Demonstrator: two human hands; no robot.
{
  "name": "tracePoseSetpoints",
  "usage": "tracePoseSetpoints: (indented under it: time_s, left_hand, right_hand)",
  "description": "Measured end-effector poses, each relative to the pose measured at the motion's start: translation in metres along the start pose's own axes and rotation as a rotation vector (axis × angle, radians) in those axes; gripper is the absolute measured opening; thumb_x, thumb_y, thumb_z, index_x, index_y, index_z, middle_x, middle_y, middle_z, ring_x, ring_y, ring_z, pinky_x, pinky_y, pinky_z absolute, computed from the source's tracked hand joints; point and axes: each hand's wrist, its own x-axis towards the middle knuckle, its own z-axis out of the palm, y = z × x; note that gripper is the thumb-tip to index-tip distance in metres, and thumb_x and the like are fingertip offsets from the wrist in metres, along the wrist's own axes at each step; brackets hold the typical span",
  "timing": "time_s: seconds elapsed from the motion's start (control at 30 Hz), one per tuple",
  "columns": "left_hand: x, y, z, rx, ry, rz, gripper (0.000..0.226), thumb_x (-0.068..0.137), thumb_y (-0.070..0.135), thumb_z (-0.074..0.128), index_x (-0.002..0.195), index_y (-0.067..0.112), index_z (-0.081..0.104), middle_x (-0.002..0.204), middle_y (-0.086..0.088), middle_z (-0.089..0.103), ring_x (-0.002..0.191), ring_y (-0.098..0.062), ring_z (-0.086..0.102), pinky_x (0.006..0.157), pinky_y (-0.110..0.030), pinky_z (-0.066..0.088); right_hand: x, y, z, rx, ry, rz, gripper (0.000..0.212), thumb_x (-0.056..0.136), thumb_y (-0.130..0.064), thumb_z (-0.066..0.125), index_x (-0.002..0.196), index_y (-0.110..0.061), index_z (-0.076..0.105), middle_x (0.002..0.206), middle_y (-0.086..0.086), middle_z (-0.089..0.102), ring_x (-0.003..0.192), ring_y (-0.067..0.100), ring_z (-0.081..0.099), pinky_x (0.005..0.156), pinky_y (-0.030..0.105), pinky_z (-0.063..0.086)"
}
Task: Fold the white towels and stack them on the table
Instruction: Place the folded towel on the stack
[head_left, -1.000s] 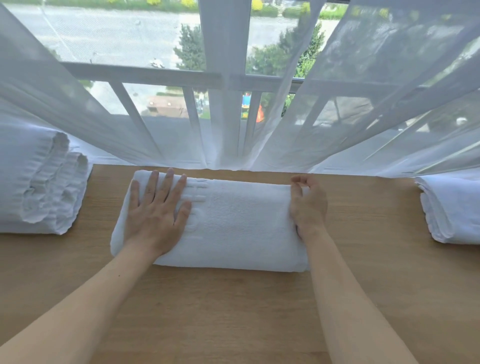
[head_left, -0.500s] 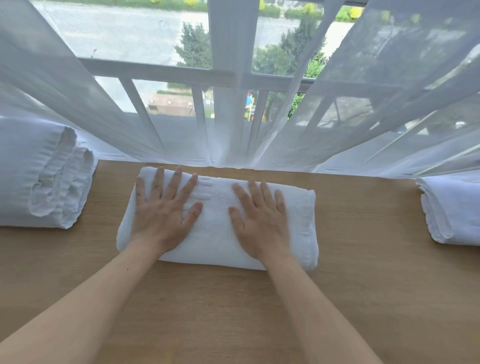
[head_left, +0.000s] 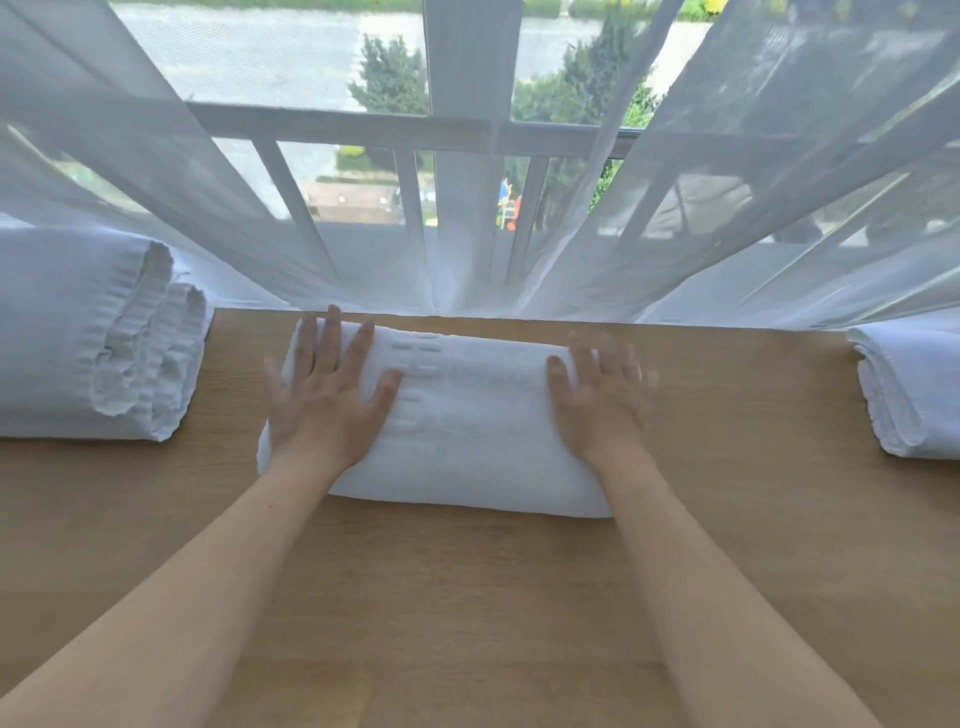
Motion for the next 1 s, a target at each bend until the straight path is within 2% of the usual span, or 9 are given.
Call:
tracePoseSetpoints:
  time_s: [0.1,0.17,0.23,0.3,0.4,0.67,0.77,0.9,1.0]
  left_hand:
    - [-0.003,-0.005,-0.004,-0.141,0.011,-0.166,0.08,0.091,0.078,0.017,0.158,0.04,-0.005,0.168,0.014,-0.011,0.153,-0.027,0.01,0.111,-0.055,0.031]
    - [-0.003,-0.016,-0.008,-0.37,0.014,-0.343,0.09,0.086,0.082,0.035,0.156,0.038,0.0,0.167,0.0,0.017,0.14,-0.036,0.038,0.104,-0.054,0.037]
    - [-0.005,-0.032,-0.011,-0.581,-0.051,-0.498,0.105,0.071,0.091,0.046,0.151,0.025,0.029,0.144,-0.01,0.054,0.123,-0.037,0.056,0.101,-0.051,0.044]
    - [-0.011,-0.044,-0.014,-0.744,-0.126,-0.557,0.109,0.052,0.099,0.048,0.121,0.016,0.061,0.115,-0.008,0.069,0.103,-0.031,0.064,0.095,-0.048,0.051]
    - [-0.022,-0.049,-0.018,-0.951,-0.222,-0.626,0.102,0.041,0.096,0.059,0.099,0.014,0.071,0.101,-0.008,0.073,0.094,-0.031,0.068,0.093,-0.05,0.054]
    - [-0.057,-0.069,-0.03,-1.368,-0.347,-0.679,0.096,0.04,0.073,0.083,0.107,0.006,0.073,0.095,-0.009,0.078,0.087,-0.03,0.076,0.079,-0.045,0.061]
    - [-0.074,-0.087,-0.046,-1.427,-0.294,-0.575,0.082,0.05,0.073,0.083,0.106,0.013,0.076,0.102,-0.009,0.078,0.091,-0.029,0.076,0.078,-0.044,0.06]
    - [-0.089,-0.127,-0.082,-1.446,-0.171,-0.48,0.068,0.061,0.073,0.081,0.105,0.021,0.078,0.104,-0.005,0.078,0.095,-0.028,0.075,0.088,-0.053,0.059]
    - [-0.099,-0.174,-0.117,-1.452,-0.126,-0.396,0.065,0.062,0.078,0.077,0.101,0.026,0.079,0.101,-0.004,0.078,0.091,-0.026,0.076,0.076,-0.044,0.062]
  right_hand:
    - [0.0,0.021,-0.004,0.261,-0.05,0.179,0.069,0.094,-0.074,0.023,0.155,-0.042,0.018,0.166,0.0,0.014,0.148,0.031,0.022,0.116,0.056,0.019]
    - [-0.012,0.026,-0.001,0.416,0.021,0.182,0.074,0.093,-0.072,0.035,0.155,-0.036,0.021,0.161,0.004,0.028,0.142,0.032,0.033,0.114,0.052,0.027]
    - [-0.024,0.032,0.0,0.592,0.076,0.216,0.08,0.09,-0.07,0.049,0.154,-0.03,0.026,0.154,0.004,0.041,0.138,0.032,0.039,0.113,0.05,0.032]
    - [-0.033,0.037,0.0,0.69,0.063,0.274,0.087,0.079,-0.075,0.061,0.145,-0.024,0.039,0.139,0.003,0.053,0.129,0.03,0.05,0.107,0.049,0.041]
    - [-0.041,0.035,-0.001,0.692,-0.03,0.359,0.096,0.063,-0.085,0.064,0.131,-0.019,0.049,0.121,0.003,0.059,0.113,0.029,0.058,0.097,0.047,0.048]
    - [-0.063,0.026,-0.018,0.848,-0.196,0.384,0.101,0.04,-0.094,0.071,0.116,-0.027,0.063,0.109,-0.002,0.071,0.102,0.026,0.068,0.094,0.048,0.054]
    - [-0.084,0.009,-0.026,0.979,-0.254,0.334,0.086,0.045,-0.084,0.079,0.112,-0.032,0.067,0.104,-0.002,0.076,0.093,0.023,0.074,0.082,0.046,0.06]
    - [-0.117,-0.038,-0.051,1.045,-0.202,0.219,0.061,0.065,-0.075,0.075,0.113,-0.039,0.067,0.094,-0.013,0.077,0.077,0.008,0.074,0.054,0.022,0.057]
    - [-0.143,-0.086,-0.069,1.074,-0.168,0.169,0.051,0.066,-0.073,0.072,0.109,-0.046,0.066,0.093,-0.014,0.077,0.075,0.006,0.074,0.054,0.023,0.055]
